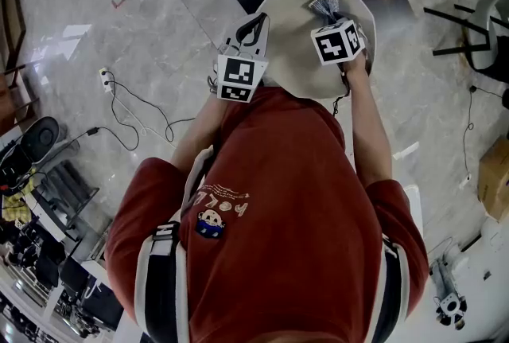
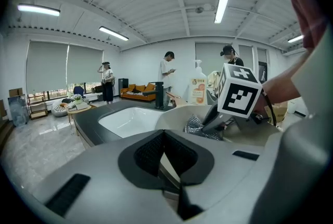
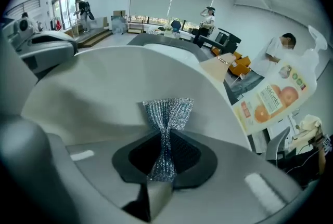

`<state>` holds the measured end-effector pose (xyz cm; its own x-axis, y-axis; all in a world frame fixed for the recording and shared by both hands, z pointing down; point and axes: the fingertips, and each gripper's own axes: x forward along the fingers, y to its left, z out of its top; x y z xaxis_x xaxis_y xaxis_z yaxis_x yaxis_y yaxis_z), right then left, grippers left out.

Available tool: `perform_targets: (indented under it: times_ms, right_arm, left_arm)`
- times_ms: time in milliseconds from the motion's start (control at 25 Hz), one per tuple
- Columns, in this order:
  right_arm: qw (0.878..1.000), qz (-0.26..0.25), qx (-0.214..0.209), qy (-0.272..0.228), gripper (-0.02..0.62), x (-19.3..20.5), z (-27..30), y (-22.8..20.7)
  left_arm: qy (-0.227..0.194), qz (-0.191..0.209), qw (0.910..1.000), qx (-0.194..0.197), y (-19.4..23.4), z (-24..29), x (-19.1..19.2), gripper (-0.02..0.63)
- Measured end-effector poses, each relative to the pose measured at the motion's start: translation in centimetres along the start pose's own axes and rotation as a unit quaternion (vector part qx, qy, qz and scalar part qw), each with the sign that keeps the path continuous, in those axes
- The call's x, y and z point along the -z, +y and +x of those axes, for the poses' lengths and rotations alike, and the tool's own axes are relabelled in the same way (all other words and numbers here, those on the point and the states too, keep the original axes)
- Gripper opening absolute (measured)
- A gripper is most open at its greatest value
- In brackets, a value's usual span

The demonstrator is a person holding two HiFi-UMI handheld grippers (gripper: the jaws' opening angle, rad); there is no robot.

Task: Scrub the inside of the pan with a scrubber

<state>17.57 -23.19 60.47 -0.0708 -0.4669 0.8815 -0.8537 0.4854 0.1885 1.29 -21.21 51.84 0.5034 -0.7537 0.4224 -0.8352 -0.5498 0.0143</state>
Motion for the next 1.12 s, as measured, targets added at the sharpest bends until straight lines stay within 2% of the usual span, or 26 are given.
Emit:
perform_targets:
  times_ms: [160, 360, 760, 960, 1120]
  right_arm:
    - [0.997, 0.040, -0.004, -0.060, 0.067, -1.9, -0.2, -0.2]
    - [0.987, 0.077, -0.029, -0.135, 0.069, -4.0, -0.4, 0.3]
    - [0.967, 0.021, -0.126, -0.222, 0.075, -8.0, -1.1, 6.5]
    - [0.956, 0.026, -0.180, -0.229, 0.074, -8.0, -1.6, 8.7]
    - [0.948, -0.012, -0.223, -0.228, 0.074, -7.8, -2.5, 11.3]
  left_arm:
    - [0.001, 0.001, 1.0000, 0.001, -0.1, 0.0, 0.0, 0.006]
    - [-0.001, -0.005, 1.0000, 0.005, 0.0, 0.0, 0.1, 0.006]
    - [-0.011, -0.035, 0.9977, 0.057, -0.3, -0.2, 0.1, 0.006]
    - [-0.021, -0.056, 0.9955, 0.073, -0.2, -0.3, 0.0, 0.006]
    - [-0.025, -0.077, 0.9932, 0.085, -0.1, -0.6, -0.2, 0.006]
